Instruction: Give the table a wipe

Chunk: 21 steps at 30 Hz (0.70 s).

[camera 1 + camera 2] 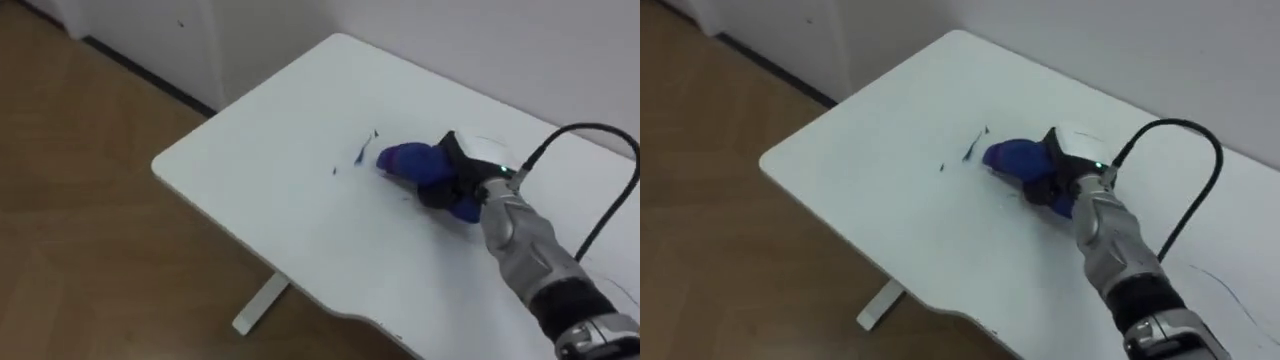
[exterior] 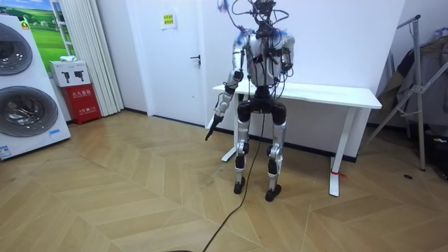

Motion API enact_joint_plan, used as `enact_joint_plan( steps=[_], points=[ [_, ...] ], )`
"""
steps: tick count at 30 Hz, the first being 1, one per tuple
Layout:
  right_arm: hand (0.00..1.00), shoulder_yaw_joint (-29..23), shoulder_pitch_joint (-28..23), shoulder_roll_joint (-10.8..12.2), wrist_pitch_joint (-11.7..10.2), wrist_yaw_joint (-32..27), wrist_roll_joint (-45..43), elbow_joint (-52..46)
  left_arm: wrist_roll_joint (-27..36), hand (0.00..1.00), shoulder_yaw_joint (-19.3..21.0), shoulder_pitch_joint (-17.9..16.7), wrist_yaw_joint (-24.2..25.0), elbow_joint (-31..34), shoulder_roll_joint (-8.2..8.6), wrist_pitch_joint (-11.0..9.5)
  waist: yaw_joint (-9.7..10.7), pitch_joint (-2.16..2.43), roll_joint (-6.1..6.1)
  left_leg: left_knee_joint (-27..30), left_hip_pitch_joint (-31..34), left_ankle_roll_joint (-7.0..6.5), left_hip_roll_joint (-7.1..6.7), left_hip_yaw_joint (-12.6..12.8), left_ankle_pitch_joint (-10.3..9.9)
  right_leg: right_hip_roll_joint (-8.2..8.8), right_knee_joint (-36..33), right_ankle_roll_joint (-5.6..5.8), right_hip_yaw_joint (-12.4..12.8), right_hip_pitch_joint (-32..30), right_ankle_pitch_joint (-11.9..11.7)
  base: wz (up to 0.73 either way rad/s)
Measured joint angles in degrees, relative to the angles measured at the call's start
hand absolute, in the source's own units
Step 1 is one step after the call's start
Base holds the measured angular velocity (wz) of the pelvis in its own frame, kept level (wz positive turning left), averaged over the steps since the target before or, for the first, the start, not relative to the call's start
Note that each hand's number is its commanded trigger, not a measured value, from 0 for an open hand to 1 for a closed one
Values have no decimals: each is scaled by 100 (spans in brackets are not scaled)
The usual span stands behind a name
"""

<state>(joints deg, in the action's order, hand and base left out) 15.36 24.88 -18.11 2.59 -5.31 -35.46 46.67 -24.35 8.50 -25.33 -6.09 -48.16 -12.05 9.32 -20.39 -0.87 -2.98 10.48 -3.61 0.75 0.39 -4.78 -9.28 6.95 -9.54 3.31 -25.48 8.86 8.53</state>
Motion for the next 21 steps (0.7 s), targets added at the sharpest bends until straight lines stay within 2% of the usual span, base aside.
enact_joint_plan(
  steps=[4, 5, 7, 8, 9, 11, 13, 14, 16, 17, 18, 21],
  points=[
    [100, -253, -265, -14, -300, -127, 632, 129, 4, 0, 66, 266, 27, -32, -25, -146, 84, 0, 38, -34, -5, -6, -20, -5, -4, 8, 41, 22, 32, 27, 14, 6],
    [100, -411, -307, -17, -421, -139, 738, 233, 3, 0, 68, 345, 27, -41, -74, -227, 145, 9, 39, -57, 4, -12, -28, -1, -7, 10, 82, 22, 17, 28, 14, 0],
    [100, -723, -488, -16, -506, -161, 843, 254, 0, 0, 116, 367, 25, -9, -154, -279, 243, 36, 45, -71, 4, -20, -42, 20, -10, 19, 89, 23, 23, 15, 13, -4],
    [100, -929, -647, -19, -585, -201, 869, 258, -9, 0, 181, 337, 25, -11, -184, -266, 369, 64, 69, -70, -2, -28, -59, 19, -10, 32, 87, 23, 33, 17, 13, 0],
    [100, -1144, -836, -49, -690, -321, 904, 263, -9, 0, 294, 296, 20, -27, -192, -258, 489, 119, 96, -74, -5, -43, -81, 23, -8, 51, 87, 33, 46, 17, 10, 0],
    [100, -1476, -1056, -158, -732, -523, 931, 342, 4, 0, 473, 248, -24, -38, -191, -229, 750, 173, 125, -88, -3, -82, -125, 38, 15, 101, 77, 79, 63, 28, 24, 1],
    [100, -1808, -1275, -326, -849, -714, 1026, 484, 4, 0, 570, 209, -131, -36, -202, -229, 864, 194, 152, -82, -19, -106, -120, 142, 5, 110, 92, 110, 126, 12, 6, -15],
    [100, -2064, -1417, -406, -906, -847, 1073, 616, 4, 0, 670, 200, -177, -41, -203, -229, 992, 204, 160, -67, -29, -112, -121, 144, 1, 112, 83, 126, 137, 26, -7, -10],
    [100, -2443, -1663, -544, -920, -989, 1145, 697, -5, 0, 732, 199, -257, -32, -202, -232, 1152, 215, 167, -65, -6, -119, -122, 184, -6, 118, 70, 130, 178, 14, -10, -13],
    [100, -2641, -1808, -636, -924, -1052, 1181, 718, -14, 0, 734, 196, -260, -31, -198, -234, 1224, 229, 180, -74, -2, -127, -111, 250, -16, 116, 72, 131, 249, -10, -9, -29],
    [100, -2805, -1984, -709, -938, -1113, 1247, 725, -29, 0, 744, 196, -261, -29, -194, -235, 1256, 266, 194, -72, -12, -123, -102, 312, -25, 104, 81, 131, 342, -30, -9, -28],
    [100, -3073, -2446, -817, -1036, -1321, 1416, 748, -14, 0, 816, 197, -269, -44, -187, -276, 1393, 310, 185, -84, -112, -118, -99, 311, -34, 98, 75, 132, 350, 55, -8, -5]
  ],
)
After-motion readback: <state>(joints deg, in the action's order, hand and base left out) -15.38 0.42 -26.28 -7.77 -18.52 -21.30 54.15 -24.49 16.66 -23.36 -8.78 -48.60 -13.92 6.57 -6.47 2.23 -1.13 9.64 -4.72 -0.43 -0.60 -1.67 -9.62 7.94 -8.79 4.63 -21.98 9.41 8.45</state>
